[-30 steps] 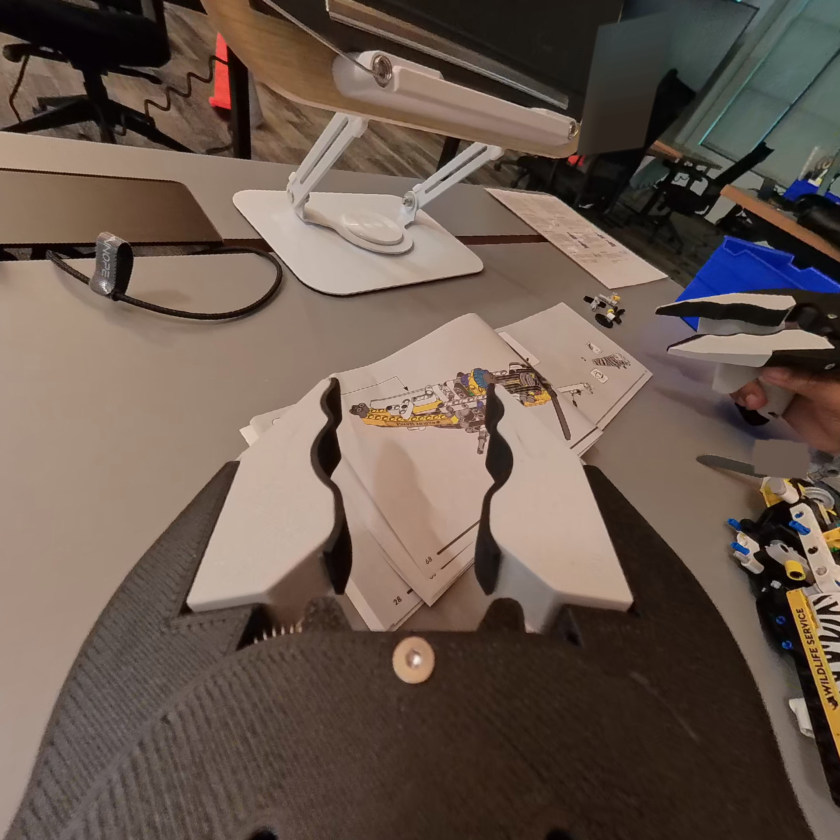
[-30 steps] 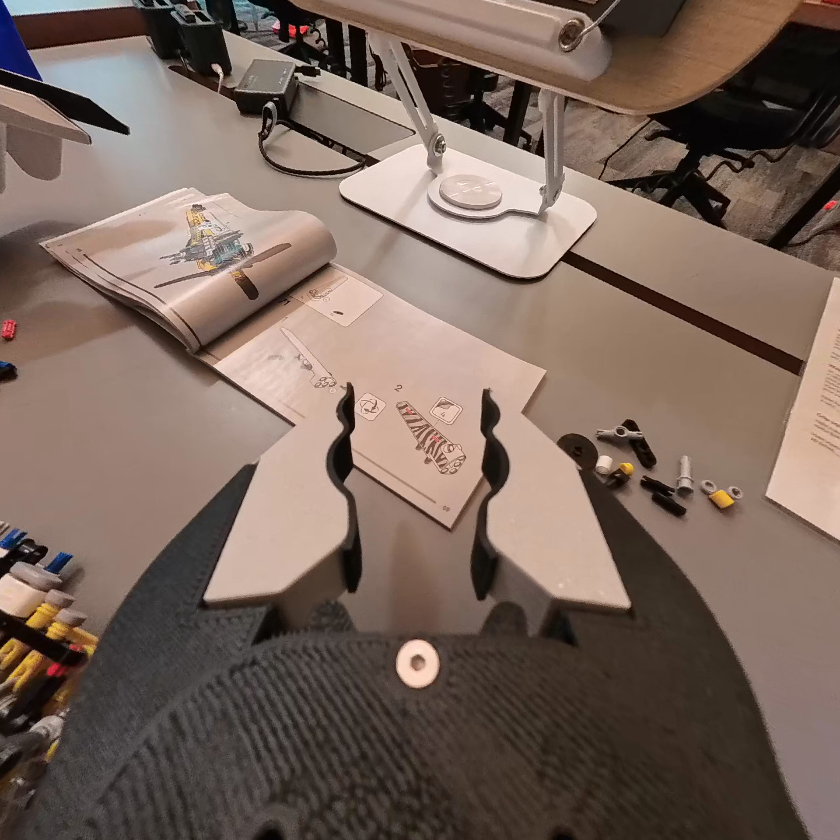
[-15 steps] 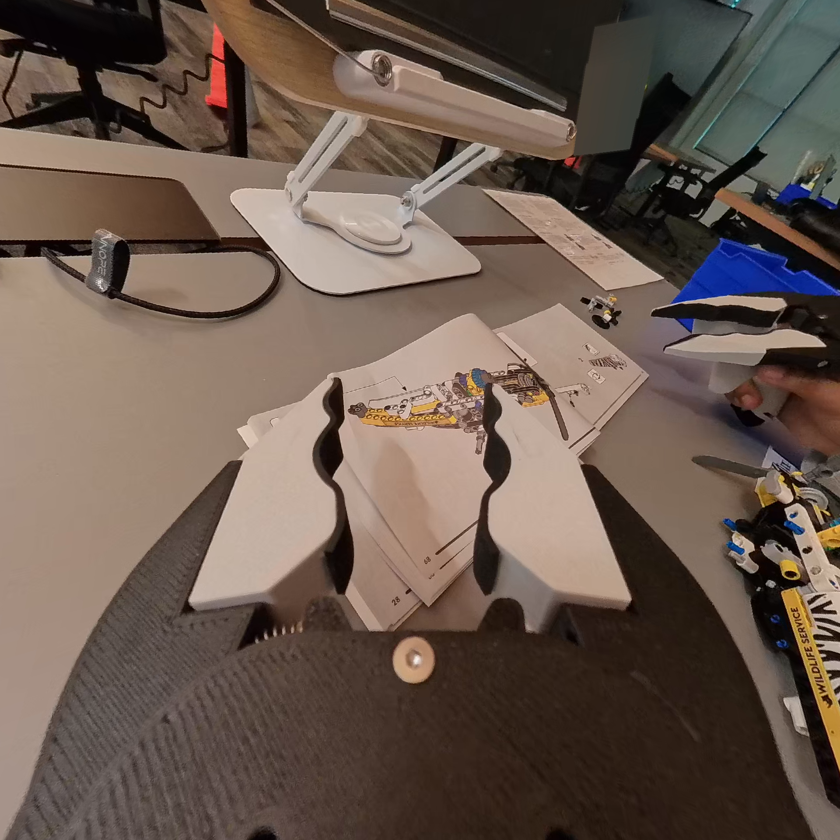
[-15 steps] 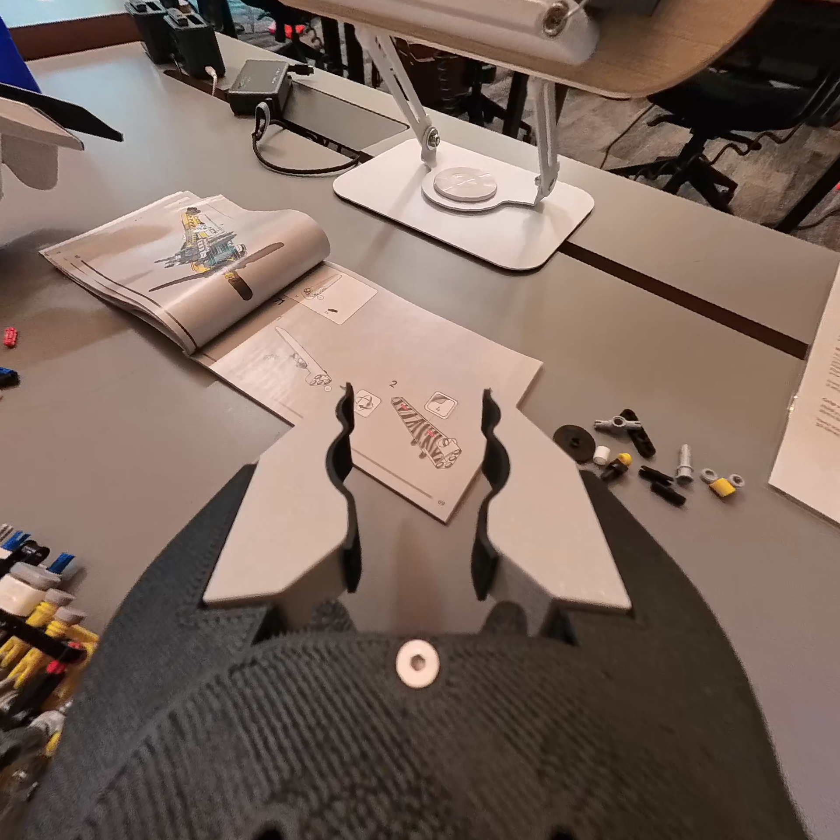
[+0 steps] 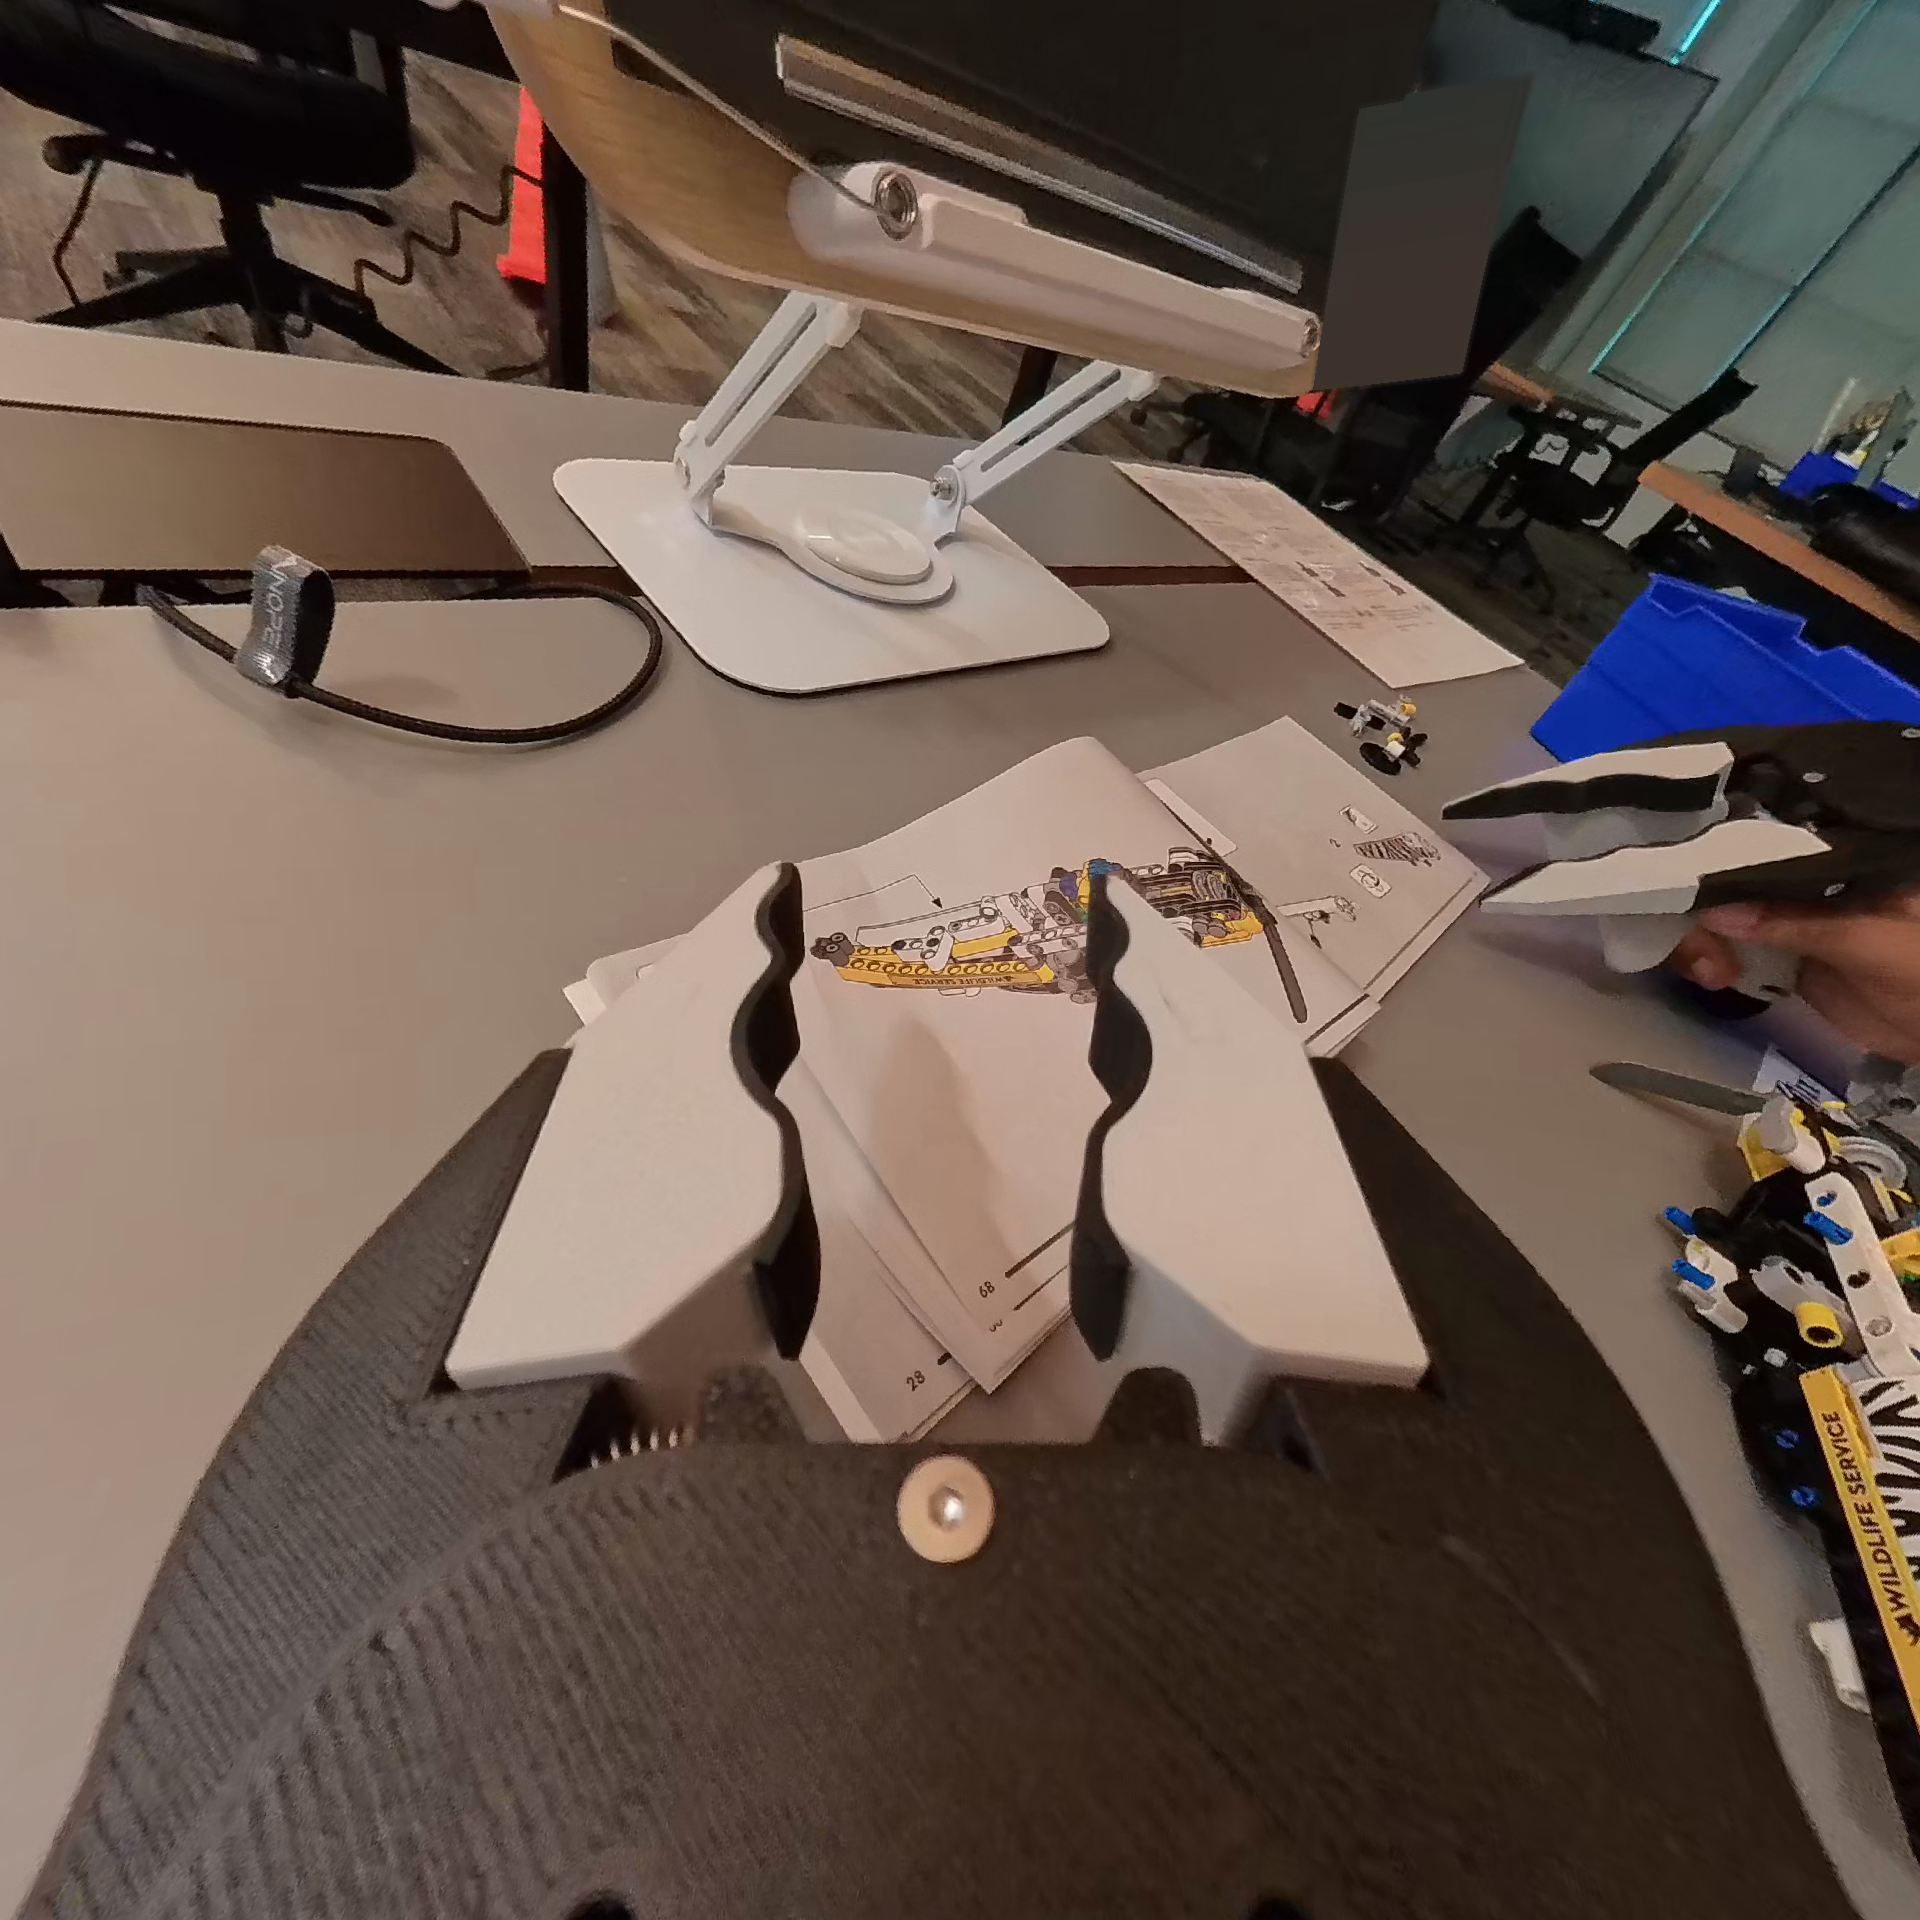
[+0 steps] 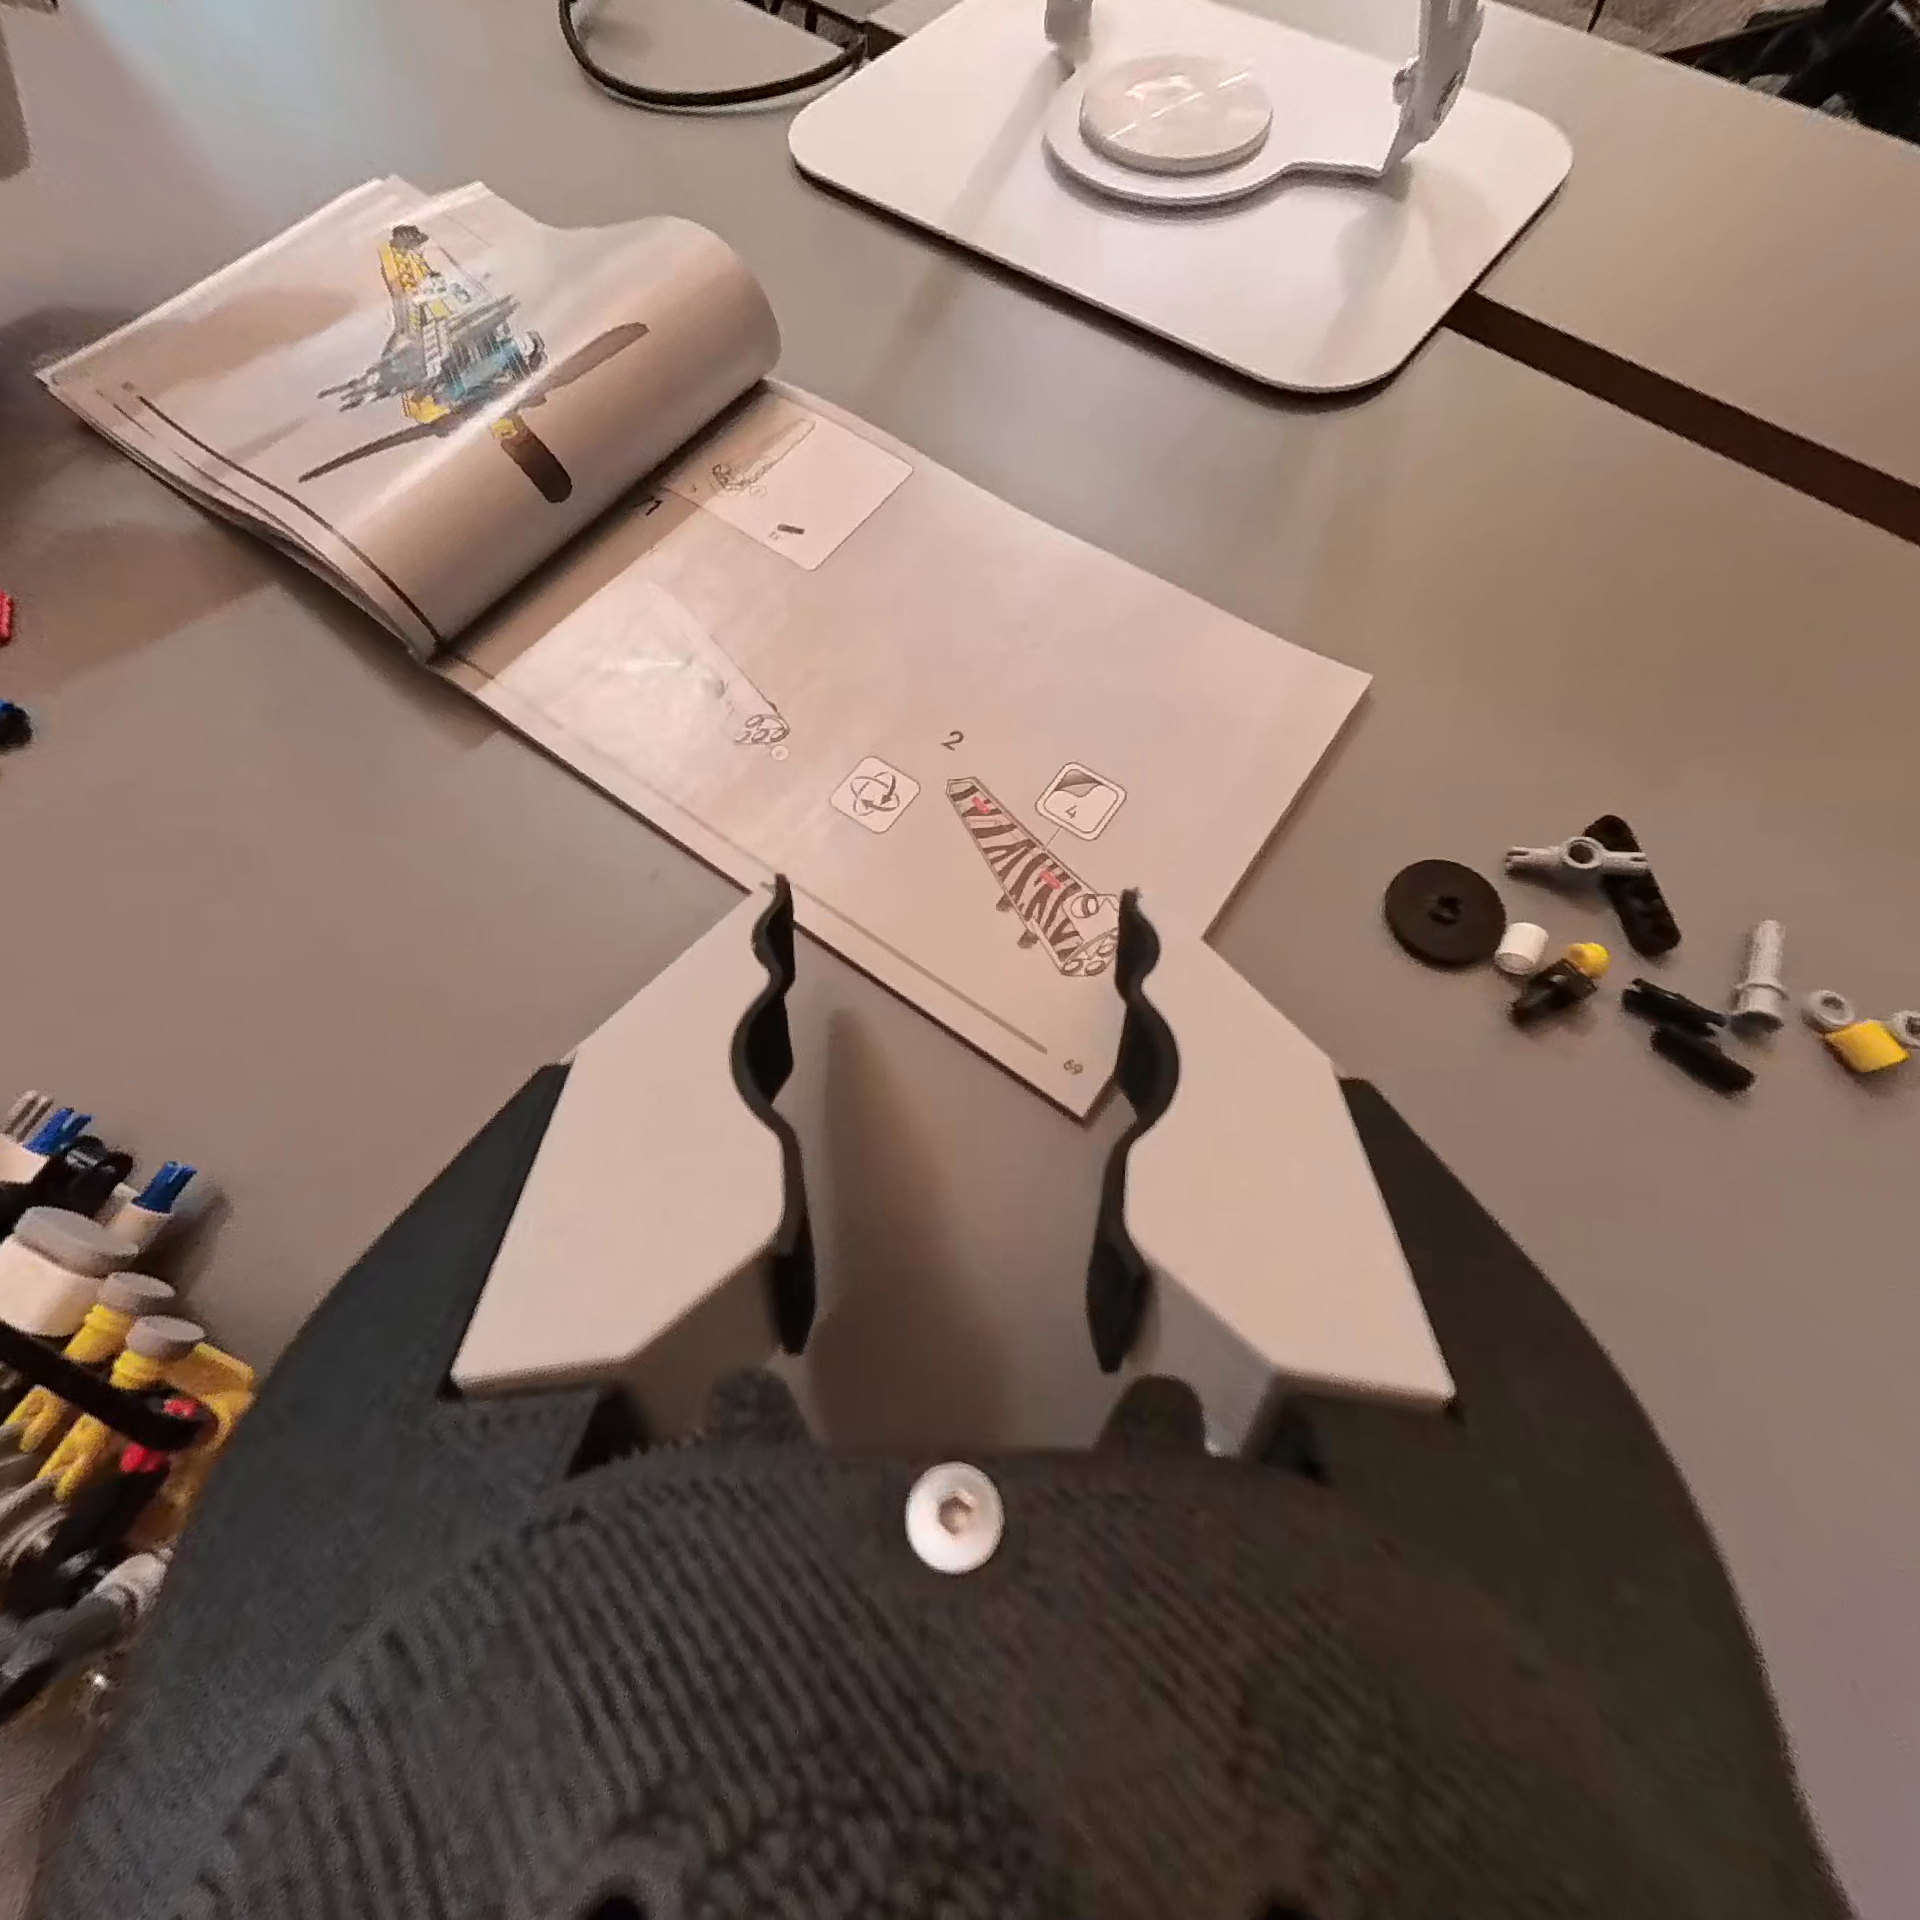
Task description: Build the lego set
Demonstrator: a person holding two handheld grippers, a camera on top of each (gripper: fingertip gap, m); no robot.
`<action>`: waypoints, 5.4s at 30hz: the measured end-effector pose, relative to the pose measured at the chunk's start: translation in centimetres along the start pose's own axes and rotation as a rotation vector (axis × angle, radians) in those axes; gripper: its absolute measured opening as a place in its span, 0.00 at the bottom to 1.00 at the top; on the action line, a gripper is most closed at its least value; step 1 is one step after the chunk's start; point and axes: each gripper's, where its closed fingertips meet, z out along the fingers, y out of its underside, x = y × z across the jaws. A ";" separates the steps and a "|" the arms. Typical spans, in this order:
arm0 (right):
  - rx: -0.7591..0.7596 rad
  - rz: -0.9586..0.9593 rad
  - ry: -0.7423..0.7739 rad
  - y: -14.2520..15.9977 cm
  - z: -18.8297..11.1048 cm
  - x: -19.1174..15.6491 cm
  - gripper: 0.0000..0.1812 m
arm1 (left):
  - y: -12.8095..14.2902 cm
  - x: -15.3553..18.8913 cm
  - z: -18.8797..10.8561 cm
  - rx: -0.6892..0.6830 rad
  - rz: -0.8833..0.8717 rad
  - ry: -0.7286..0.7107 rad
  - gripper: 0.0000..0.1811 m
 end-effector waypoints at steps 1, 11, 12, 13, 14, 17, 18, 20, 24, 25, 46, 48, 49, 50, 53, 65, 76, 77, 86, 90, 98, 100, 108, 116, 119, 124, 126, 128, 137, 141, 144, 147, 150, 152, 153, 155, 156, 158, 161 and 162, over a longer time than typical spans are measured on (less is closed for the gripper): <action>-0.008 0.002 0.003 0.1 0.0 0.1 0.34 | 0.0 -0.1 0.0 0.003 0.003 -0.004 0.29; -0.096 0.012 0.004 1.5 0.4 0.0 0.34 | -0.3 -0.3 -0.2 0.018 0.008 -0.019 0.27; -0.095 0.008 0.006 1.5 0.4 0.0 0.35 | -0.3 -0.3 -0.2 0.018 0.006 -0.019 0.27; -0.093 0.006 0.008 1.5 0.5 -0.1 0.35 | -0.3 -0.3 -0.2 0.018 0.005 -0.018 0.27; -0.091 0.006 0.008 1.5 0.5 -0.1 0.35 | -0.3 -0.4 -0.2 0.019 0.004 -0.019 0.27; -0.092 0.006 0.006 1.5 0.5 -0.2 0.36 | -0.3 -0.3 -0.2 0.019 0.005 -0.019 0.27; -0.091 0.006 0.004 1.4 0.6 -0.3 0.37 | -0.2 -0.3 -0.2 0.018 0.005 -0.018 0.27; -0.088 0.005 0.000 1.4 0.6 -0.4 0.37 | -0.2 -0.3 -0.1 0.016 0.006 -0.017 0.27; -0.093 -0.018 0.018 1.4 0.8 -0.4 0.36 | -0.1 -0.2 -0.1 0.013 0.010 -0.015 0.27; -0.095 -0.026 0.029 1.5 0.8 -0.3 0.36 | -0.2 -0.2 -0.1 0.013 0.010 -0.016 0.27; -0.091 -0.067 -0.023 1.2 1.1 -2.0 0.12 | 0.0 0.3 0.1 0.009 0.002 -0.001 0.27; -0.090 -0.064 -0.027 1.2 1.1 -2.0 0.12 | 0.0 0.3 0.1 0.009 0.004 -0.001 0.27; -0.090 -0.063 -0.028 1.2 1.1 -2.0 0.12 | 0.0 0.3 0.1 0.009 0.005 -0.002 0.27; -0.089 -0.061 -0.030 1.2 1.1 -2.0 0.12 | 0.0 0.3 0.1 0.009 0.005 -0.002 0.27; -0.093 -0.057 -0.026 1.2 0.9 -1.9 0.13 | 0.0 0.4 0.1 0.008 0.008 -0.001 0.27; -0.097 0.032 0.008 1.3 0.6 -0.7 0.26 | 0.5 0.9 0.4 -0.028 -0.017 0.040 0.28; -0.081 0.010 -0.104 0.7 1.5 -3.5 0.23 | 1.2 1.9 0.7 -0.070 0.081 0.010 0.27; -0.081 0.015 -0.139 0.6 1.4 -4.0 0.22 | 1.2 2.2 0.8 -0.078 0.120 -0.002 0.27; -0.045 0.193 -0.339 -0.4 0.4 -5.2 0.25 | 2.8 14.0 5.3 -0.360 0.258 0.139 0.46; 0.079 0.322 -0.342 -2.2 -0.9 -3.6 0.25 | 5.8 15.0 10.2 -0.549 0.344 0.088 0.52; -0.020 0.188 -0.186 -0.6 -0.4 -2.2 0.23 | 9.3 13.9 12.9 -0.723 0.478 0.078 0.42; -0.035 0.159 -0.180 -0.4 -0.2 -2.5 0.23 | 9.2 13.9 12.8 -0.701 0.480 0.087 0.29; -0.049 0.130 -0.129 -0.1 -0.2 -1.6 0.23 | 8.6 12.7 13.1 -0.652 0.463 0.069 0.01; -0.013 0.144 -0.107 -0.5 -0.6 -0.6 0.23 | 5.4 15.0 12.7 -0.475 0.377 0.122 0.00; -0.003 0.129 -0.091 -0.7 -0.8 -0.5 0.22 | 5.5 15.4 13.9 -0.475 0.478 0.090 0.21; -0.019 0.125 -0.083 -0.2 -0.6 -0.2 0.21 | 9.2 16.5 14.9 -0.665 0.446 0.148 0.62; -0.019 0.147 -0.112 -0.3 -0.6 -0.5 0.20 | 9.6 15.9 15.1 -0.686 0.462 0.113 0.60; -0.013 0.161 -0.131 -0.4 -0.7 -0.8 0.20 | 9.6 15.4 15.1 -0.685 0.477 0.088 0.61; 0.001 0.151 -0.128 -0.8 -1.0 -0.8 0.20 | 9.8 16.5 14.7 -0.715 0.485 0.095 0.47; 0.006 0.148 -0.125 -0.9 -1.1 -0.8 0.20 | 9.7 16.5 14.6 -0.707 0.489 0.105 0.39; 0.005 0.151 -0.117 -0.8 -1.1 -0.5 0.20 | 9.5 16.7 14.3 -0.697 0.414 0.136 0.32; 0.013 0.167 -0.123 -0.9 -1.2 -0.3 0.20 | 9.2 16.9 14.2 -0.683 0.338 0.166 0.28; 0.023 0.172 -0.129 -1.1 -1.4 -0.4 0.20 | 9.0 17.9 13.9 -0.683 0.216 0.247 0.28; 0.024 0.166 -0.127 -1.1 -1.4 -0.5 0.20 | 9.0 18.1 13.8 -0.678 0.141 0.278 0.30; 0.023 0.161 -0.126 -1.2 -1.4 -0.5 0.20 | 8.9 17.9 13.9 -0.672 0.125 0.279 0.28; 0.022 0.155 -0.125 -1.2 -1.4 -0.6 0.20 | 8.8 17.6 13.9 -0.666 0.114 0.276 0.22; 0.021 0.153 -0.125 -1.2 -1.4 -0.7 0.20 | 8.8 17.4 13.9 -0.663 0.111 0.272 0.20; 0.020 0.151 -0.126 -1.2 -1.4 -0.7 0.20 | 8.7 17.4 13.9 -0.660 0.094 0.281 0.19; 0.018 0.151 -0.126 -1.2 -1.4 -0.7 0.20 | 8.7 17.9 13.7 -0.665 0.064 0.322 0.26; 0.017 0.151 -0.126 -1.2 -1.4 -0.7 0.20 | 8.7 18.0 13.7 -0.665 0.062 0.326 0.26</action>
